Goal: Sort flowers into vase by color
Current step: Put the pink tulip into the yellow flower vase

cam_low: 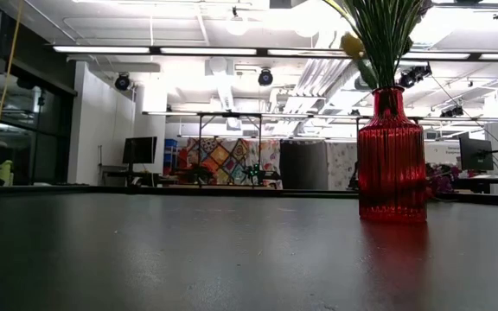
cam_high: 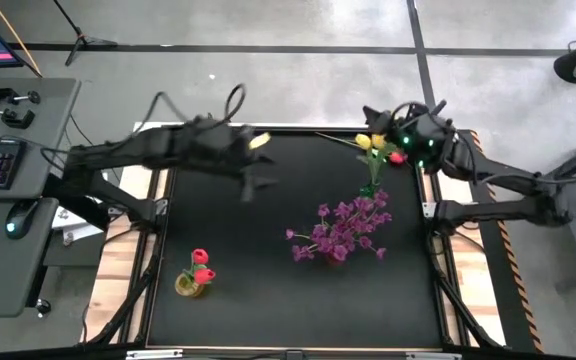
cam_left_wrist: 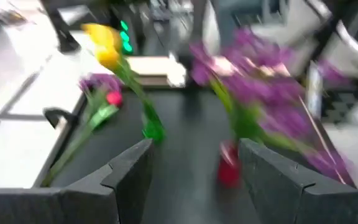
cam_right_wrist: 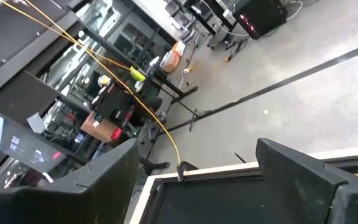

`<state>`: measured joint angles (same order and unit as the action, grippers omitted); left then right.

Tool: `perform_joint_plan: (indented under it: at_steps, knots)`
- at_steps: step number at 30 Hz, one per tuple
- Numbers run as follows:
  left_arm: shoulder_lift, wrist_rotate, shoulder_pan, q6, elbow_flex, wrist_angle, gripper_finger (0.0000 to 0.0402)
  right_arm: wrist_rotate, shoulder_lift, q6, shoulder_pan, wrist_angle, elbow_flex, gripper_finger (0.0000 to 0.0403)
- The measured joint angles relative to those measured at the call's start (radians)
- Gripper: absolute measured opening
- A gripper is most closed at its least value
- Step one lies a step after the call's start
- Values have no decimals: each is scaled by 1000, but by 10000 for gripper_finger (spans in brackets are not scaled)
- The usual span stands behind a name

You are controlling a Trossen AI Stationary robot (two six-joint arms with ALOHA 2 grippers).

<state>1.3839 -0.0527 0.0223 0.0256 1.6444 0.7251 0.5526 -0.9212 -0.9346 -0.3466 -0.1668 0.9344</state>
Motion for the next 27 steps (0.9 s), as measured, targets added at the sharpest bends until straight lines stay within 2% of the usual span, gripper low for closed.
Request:
perform_joint_plan:
  at_steps: [3,7,10,12,20,23,27]
  knots:
    - [73,27,101,-45,0,-131,223,-146,14,47,-139,-19,0,312]
    - [162,91,205,-202,0,-224,223,-309,36,66,-304,-30,0,312]
    - [199,176,237,-313,0,-276,223,-442,46,76,-380,-26,0,312]
    - [211,200,240,-336,0,-308,223,-495,46,85,-403,-7,0,312]
    - [227,182,247,-290,0,-429,222,-497,46,126,-472,100,0,312]
    - [213,181,261,-247,0,-435,222,-438,42,132,-498,91,0,312]
    - [185,183,290,-241,0,-437,223,-338,-10,98,-544,-46,1,312]
